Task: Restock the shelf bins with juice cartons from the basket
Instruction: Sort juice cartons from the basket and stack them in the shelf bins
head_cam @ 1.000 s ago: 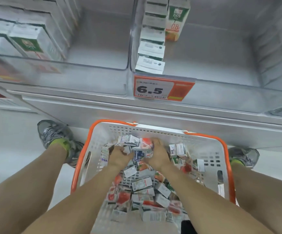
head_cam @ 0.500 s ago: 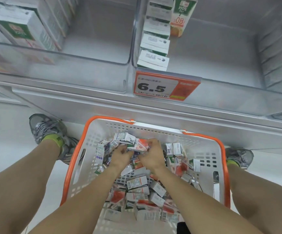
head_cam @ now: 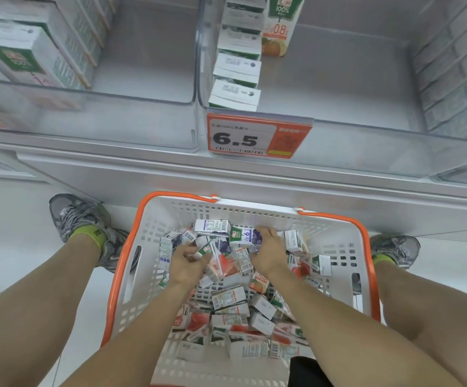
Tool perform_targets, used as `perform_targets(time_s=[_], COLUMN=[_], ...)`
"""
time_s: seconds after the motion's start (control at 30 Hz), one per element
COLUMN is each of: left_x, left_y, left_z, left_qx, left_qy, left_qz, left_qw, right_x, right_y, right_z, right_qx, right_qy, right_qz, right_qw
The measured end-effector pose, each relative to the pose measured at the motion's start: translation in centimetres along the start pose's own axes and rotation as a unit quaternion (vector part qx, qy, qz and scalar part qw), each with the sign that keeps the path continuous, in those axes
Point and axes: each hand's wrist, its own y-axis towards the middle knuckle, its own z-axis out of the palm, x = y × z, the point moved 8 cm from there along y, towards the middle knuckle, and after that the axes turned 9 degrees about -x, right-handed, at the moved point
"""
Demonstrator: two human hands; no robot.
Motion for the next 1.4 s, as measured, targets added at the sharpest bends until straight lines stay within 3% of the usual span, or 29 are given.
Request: perform_targets(time_s=[0.23, 0.4, 0.53, 0.63, 0.83, 0.97, 1.1, 1.17, 1.27, 1.4], left_x=[0.7, 0.3, -0.1, -1.1, -5.3, -12.1, -20.5, -23.6, -26.3, -28.7], left_y=[0.1, -0.8, -1.9, -2.9, -4.3, -6.9, -9.7, -11.1, -12.8, -14.2], left_z=[-1.0, -0.8, -0.6, -1.1, -3.5, -5.5, -9.4, -11.8, -15.6, -19.8], left_qx=[0.054, 0.104, 0.155, 0.186, 0.177, 0.232, 0.251, 0.257, 0.242, 0.189], left_qy=[-0.020, -0.036, -0.047, -0.040, 0.083, 0.226, 0.306, 0.302, 0.213, 0.059], left_qz=[-0.023, -0.055, -0.109, -0.105, 0.040, 0.204, 0.307, 0.335, 0.348, 0.360], left_qw=[0.998, 0.992, 0.981, 0.976, 0.980, 0.924, 0.865, 0.855, 0.880, 0.911], right_x=[-0.3, 0.8, 1.0, 0.9, 1.1, 2.0, 6.8, 10.0, 14.7, 19.4], right_y=[-0.2, 0.1, 0.3, 0.6, -1.0, -3.2, -7.4, -8.8, -10.0, -12.4], right_z=[1.8, 1.3, 1.4, 1.4, -0.3, -1.2, -2.2, -4.2, -9.0, -14.6], right_qx=[0.040, 0.010, 0.026, 0.064, 0.087, 0.199, 0.391, 0.437, 0.439, 0.500], right_qy=[-0.042, -0.075, -0.055, -0.110, -0.175, -0.067, 0.121, 0.187, 0.283, 0.419], right_qz=[0.017, -0.032, -0.031, -0.022, -0.010, 0.090, 0.133, 0.118, 0.086, 0.004], right_qw=[0.998, 0.997, 0.998, 0.992, 0.981, 0.973, 0.903, 0.872, 0.848, 0.758])
